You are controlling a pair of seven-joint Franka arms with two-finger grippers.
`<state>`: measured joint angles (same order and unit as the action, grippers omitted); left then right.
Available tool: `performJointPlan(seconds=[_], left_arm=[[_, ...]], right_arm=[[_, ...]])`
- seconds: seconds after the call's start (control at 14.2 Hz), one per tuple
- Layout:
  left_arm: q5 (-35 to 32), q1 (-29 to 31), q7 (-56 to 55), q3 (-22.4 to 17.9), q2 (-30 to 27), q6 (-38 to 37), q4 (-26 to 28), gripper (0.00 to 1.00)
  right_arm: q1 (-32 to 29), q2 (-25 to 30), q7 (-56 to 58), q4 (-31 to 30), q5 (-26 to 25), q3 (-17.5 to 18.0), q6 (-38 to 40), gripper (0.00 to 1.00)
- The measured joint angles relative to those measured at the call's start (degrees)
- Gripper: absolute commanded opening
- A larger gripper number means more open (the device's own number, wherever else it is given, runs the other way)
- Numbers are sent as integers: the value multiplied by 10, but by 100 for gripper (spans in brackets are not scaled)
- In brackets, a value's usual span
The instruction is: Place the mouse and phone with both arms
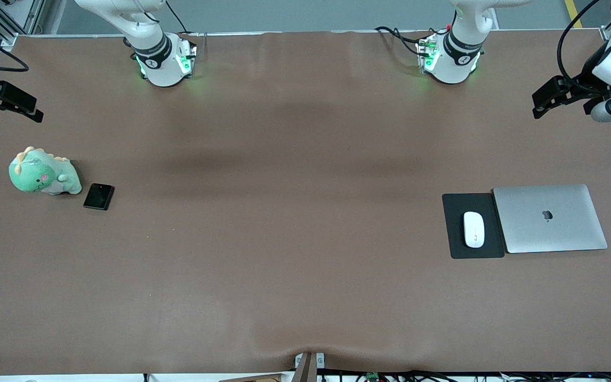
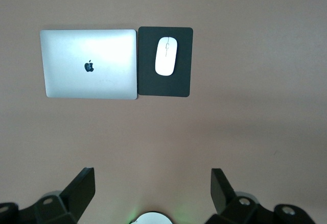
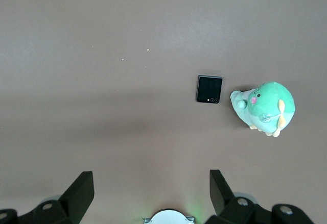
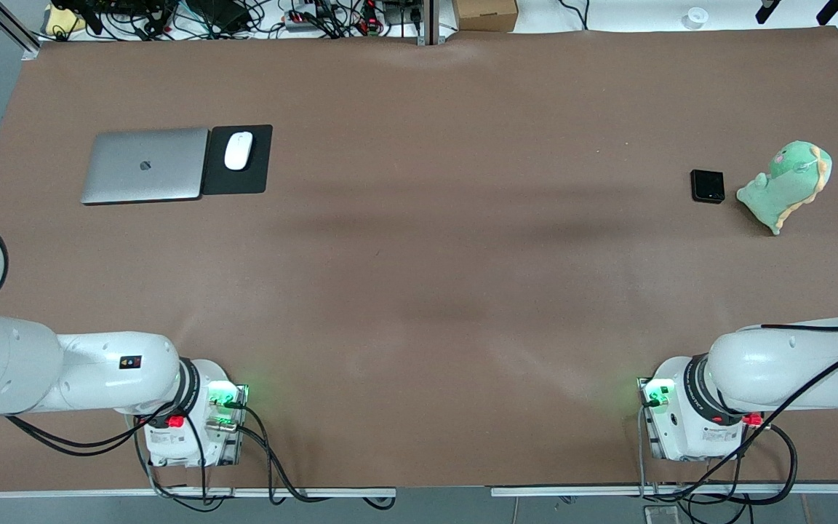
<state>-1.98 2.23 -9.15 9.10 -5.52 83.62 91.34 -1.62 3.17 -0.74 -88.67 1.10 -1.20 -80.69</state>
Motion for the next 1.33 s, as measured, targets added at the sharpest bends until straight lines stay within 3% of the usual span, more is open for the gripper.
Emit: performJointPlan(seconds=[1.33], left_arm=[[22, 0, 3, -3, 3, -3, -2, 100]], right_arm=[[3, -11, 0, 5, 0, 2, -1, 100]])
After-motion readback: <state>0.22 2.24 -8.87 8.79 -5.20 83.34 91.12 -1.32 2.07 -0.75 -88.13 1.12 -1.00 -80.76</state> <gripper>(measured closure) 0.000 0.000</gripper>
